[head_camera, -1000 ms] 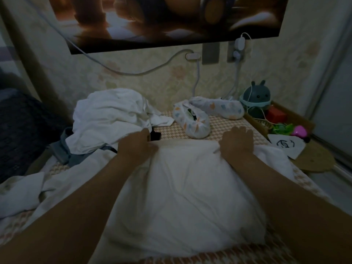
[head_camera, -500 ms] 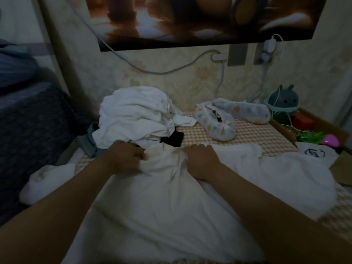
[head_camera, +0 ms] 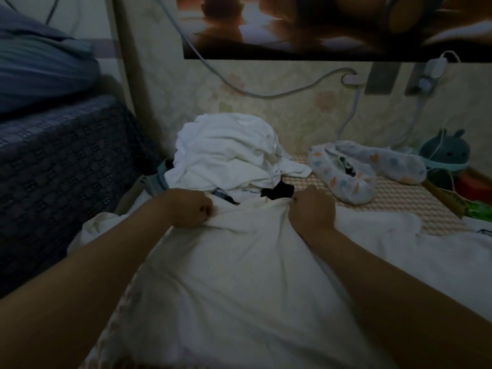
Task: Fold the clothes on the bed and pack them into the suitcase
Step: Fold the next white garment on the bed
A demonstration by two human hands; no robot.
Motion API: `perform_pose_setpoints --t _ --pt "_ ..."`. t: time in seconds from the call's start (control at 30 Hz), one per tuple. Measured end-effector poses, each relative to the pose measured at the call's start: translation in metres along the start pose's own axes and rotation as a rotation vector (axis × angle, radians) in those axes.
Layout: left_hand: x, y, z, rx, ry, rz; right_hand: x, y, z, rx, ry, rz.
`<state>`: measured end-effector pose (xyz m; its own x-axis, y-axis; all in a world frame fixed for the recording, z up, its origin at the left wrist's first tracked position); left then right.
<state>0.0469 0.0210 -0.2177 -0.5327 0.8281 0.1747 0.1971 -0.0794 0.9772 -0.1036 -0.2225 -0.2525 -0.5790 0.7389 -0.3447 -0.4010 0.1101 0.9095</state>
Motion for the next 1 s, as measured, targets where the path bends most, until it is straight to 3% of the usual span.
perform_pose_setpoints --t 0.1,0.2,0.27,0.33,0.43,0.5,0.57,0.63,0.73,0.9,1.0 --pt "-0.007 0.004 0.007 0.02 0.018 -0.124 0.0 -0.004 -0.006 -0.084 -0.149 0.04" --pt "-0.013 0.009 0.019 0.361 0.057 -0.485 0.0 -0.003 -0.009 -0.059 -0.182 0.019" --pt "-0.012 0.01 0.019 0.469 0.153 -0.777 0.0 0.0 -0.005 0.02 -0.125 -0.045" --pt "-0.006 0.004 0.01 0.306 0.285 -0.895 0.001 0.0 0.003 0.036 0.053 -0.167" --pt "-0.002 -0.013 0.001 0.112 0.208 -0.855 0.011 -0.001 0.017 -0.106 0.52 -0.194" --pt "0.0 -0.025 0.0 0.097 0.146 -0.719 0.024 -0.01 0.019 -0.066 0.657 0.036" --pt "0.013 -0.03 -0.004 0.157 0.148 -0.664 0.034 -0.013 0.015 0.057 0.572 0.273" --pt "0.037 -0.03 -0.011 0.209 0.162 -0.725 0.041 -0.006 0.012 0.218 0.467 0.405" --pt "0.077 -0.035 -0.017 0.176 0.274 -0.725 0.06 0.022 0.023 0.215 0.422 0.423" --pt "0.134 -0.058 -0.034 0.289 0.427 -0.391 0.131 0.06 0.036 0.006 0.494 0.499" --pt "0.159 -0.059 -0.047 0.285 0.384 -0.528 0.172 0.069 0.035 -0.044 0.491 0.581"
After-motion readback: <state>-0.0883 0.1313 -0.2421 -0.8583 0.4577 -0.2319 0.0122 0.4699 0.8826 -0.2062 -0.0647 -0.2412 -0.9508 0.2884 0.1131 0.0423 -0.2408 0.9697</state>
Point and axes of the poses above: each hand's wrist, its own x-axis away from the middle knuckle, its own y-axis out of the back of the hand, z = x × y, the point moved 2 cm from there along -x, towards the middle knuckle, and after that the axes turned 12 degrees about -y, right-handed, at the moved point
